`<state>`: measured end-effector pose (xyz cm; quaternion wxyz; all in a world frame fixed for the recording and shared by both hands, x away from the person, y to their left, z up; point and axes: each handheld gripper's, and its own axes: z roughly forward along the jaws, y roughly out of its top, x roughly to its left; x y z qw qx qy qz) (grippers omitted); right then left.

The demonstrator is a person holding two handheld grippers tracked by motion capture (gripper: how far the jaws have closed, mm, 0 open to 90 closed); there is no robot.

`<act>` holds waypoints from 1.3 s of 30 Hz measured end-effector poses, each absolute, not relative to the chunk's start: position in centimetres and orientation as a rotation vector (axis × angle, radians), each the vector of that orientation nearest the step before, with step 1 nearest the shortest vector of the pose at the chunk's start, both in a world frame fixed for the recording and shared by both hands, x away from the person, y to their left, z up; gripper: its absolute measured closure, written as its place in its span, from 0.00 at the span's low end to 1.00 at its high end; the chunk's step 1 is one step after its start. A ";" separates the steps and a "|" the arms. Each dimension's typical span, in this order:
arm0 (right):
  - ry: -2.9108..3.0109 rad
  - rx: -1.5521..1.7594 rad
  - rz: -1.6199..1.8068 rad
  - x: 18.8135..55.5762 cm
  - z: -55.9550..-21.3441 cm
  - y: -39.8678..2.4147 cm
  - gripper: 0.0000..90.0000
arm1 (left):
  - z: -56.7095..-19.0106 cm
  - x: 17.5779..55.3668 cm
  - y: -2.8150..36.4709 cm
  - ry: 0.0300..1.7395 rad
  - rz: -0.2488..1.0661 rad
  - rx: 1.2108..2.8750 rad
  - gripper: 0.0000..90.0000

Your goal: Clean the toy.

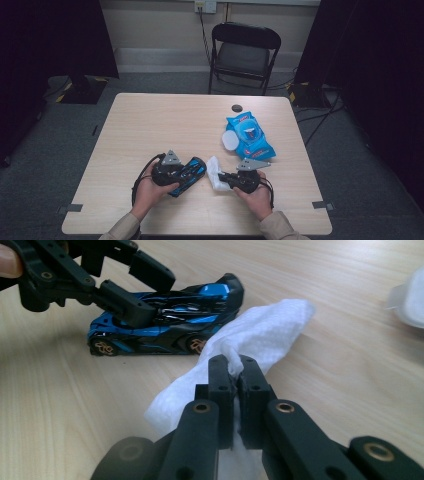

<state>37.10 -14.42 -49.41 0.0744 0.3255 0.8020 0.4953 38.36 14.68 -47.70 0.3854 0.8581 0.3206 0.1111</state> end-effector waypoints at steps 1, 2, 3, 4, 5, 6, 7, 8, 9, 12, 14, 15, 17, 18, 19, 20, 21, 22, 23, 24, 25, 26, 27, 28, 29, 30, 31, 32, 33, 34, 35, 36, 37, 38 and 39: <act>2.415 0.968 1.485 37.0 -49.5 -14.2 0.97 | -47.7 38.4 14.6 0.816 0.281 2.188 0.50; 2.425 0.961 1.479 36.9 -49.6 -13.9 0.97 | -47.6 38.4 14.7 0.818 0.281 2.192 0.50; 2.435 0.955 1.474 36.9 -49.8 -13.6 0.97 | -47.7 38.5 14.7 0.821 0.275 2.188 0.50; 2.445 0.953 1.471 36.8 -50.0 -13.3 0.97 | -47.7 38.5 14.7 0.821 0.275 2.188 0.50; 2.456 0.948 1.466 36.8 -50.2 -12.9 0.97 | -47.7 38.5 14.7 0.816 0.274 2.185 0.50; 2.470 0.947 1.438 36.7 -50.2 -12.6 0.97 | -47.7 38.5 14.7 0.809 0.280 2.188 0.50; 2.464 0.938 1.460 36.7 -50.2 -12.3 0.97 | -47.7 38.5 14.7 0.805 0.279 2.188 0.50; 2.468 0.947 1.485 36.7 -50.2 -12.0 0.97 | -47.7 38.5 14.6 0.803 0.281 2.189 0.50; 2.476 0.953 1.477 36.7 -50.2 -11.7 0.97 | -47.7 38.5 14.6 0.803 0.278 2.189 0.50; 2.485 0.945 1.427 36.5 -50.3 -10.9 0.96 | -47.7 38.6 14.6 0.809 0.273 2.193 0.50; 2.493 0.933 1.381 36.4 -50.3 -10.6 0.95 | -47.7 38.5 14.6 0.813 0.276 2.190 0.50; 2.498 0.930 1.375 36.4 -50.3 -10.5 0.93 | -47.7 38.5 14.5 0.813 0.280 2.192 0.50; 2.498 0.936 1.364 36.5 -50.3 -10.4 0.89 | -47.7 38.5 14.5 0.812 0.280 2.192 0.50; 2.497 0.949 1.359 36.5 -50.3 -10.5 0.86 | -47.7 38.5 14.5 0.811 0.281 2.192 0.50; 2.507 0.949 1.355 36.6 -50.3 -10.4 0.83 | -47.7 38.5 14.5 0.811 0.279 2.191 0.51; 2.512 0.934 1.338 36.6 -50.3 -10.4 0.82 | -47.7 38.5 14.5 0.813 0.278 2.194 0.51; 2.508 0.929 1.324 36.7 -50.3 -10.4 0.79 | -47.6 38.5 14.5 0.804 0.287 2.207 0.51; 2.515 0.933 1.316 36.7 -50.3 -10.3 0.77 | -47.6 38.5 14.5 0.796 0.294 2.212 0.51; 2.520 0.930 1.314 36.7 -50.4 -10.3 0.77 | -47.6 38.4 14.4 0.795 0.299 2.212 0.51; 2.521 0.932 1.310 36.7 -50.4 -10.3 0.75 | -47.6 38.5 14.3 0.793 0.301 2.213 0.51; 2.529 0.931 1.300 36.8 -50.4 -10.3 0.74 | -47.6 38.5 14.3 0.781 0.305 2.213 0.52; 2.533 0.924 1.297 36.8 -50.4 -10.2 0.74 | -47.6 38.5 14.4 0.785 0.299 2.211 0.52; 2.535 0.919 1.292 36.8 -50.4 -10.2 0.74 | -47.6 38.5 14.4 0.785 0.292 2.209 0.51; 2.538 0.919 1.287 36.9 -50.4 -10.2 0.74 | -47.6 38.6 14.4 0.784 0.284 2.206 0.51; 2.541 0.917 1.286 36.9 -50.4 -10.2 0.74 | -47.7 38.7 14.5 0.788 0.277 2.203 0.51; 2.542 0.911 1.286 37.0 -50.4 -10.1 0.75 | -47.6 38.8 14.5 0.796 0.268 2.201 0.50; 2.545 0.905 1.282 37.0 -50.4 -10.1 0.75 | -47.6 38.9 14.4 0.795 0.265 2.204 0.50; 2.548 0.893 1.278 37.0 -50.4 -10.0 0.75 | -47.6 38.9 14.4 0.790 0.269 2.208 0.50; 2.551 0.888 1.274 37.0 -50.4 -10.0 0.76 | -47.6 39.0 14.3 0.786 0.267 2.205 0.50; 2.551 0.887 1.271 37.0 -50.4 -10.0 0.77 | -47.6 39.1 14.3 0.781 0.267 2.212 0.50; 2.551 0.886 1.274 37.0 -50.4 -10.0 0.77 | -47.7 39.2 14.2 0.783 0.262 2.204 0.50; 2.553 0.888 1.275 37.1 -50.4 -10.0 0.79 | -47.7 39.2 14.1 0.785 0.262 2.202 0.50; 2.554 0.889 1.277 37.2 -50.4 -10.0 0.80 | -47.7 39.3 14.1 0.779 0.265 2.202 0.50; 2.556 0.893 1.278 37.2 -50.4 -9.9 0.81 | -47.7 39.3 14.0 0.782 0.263 2.200 0.50; 2.558 0.898 1.281 37.3 -50.4 -9.9 0.82 | -47.7 39.3 13.9 0.787 0.261 2.203 0.50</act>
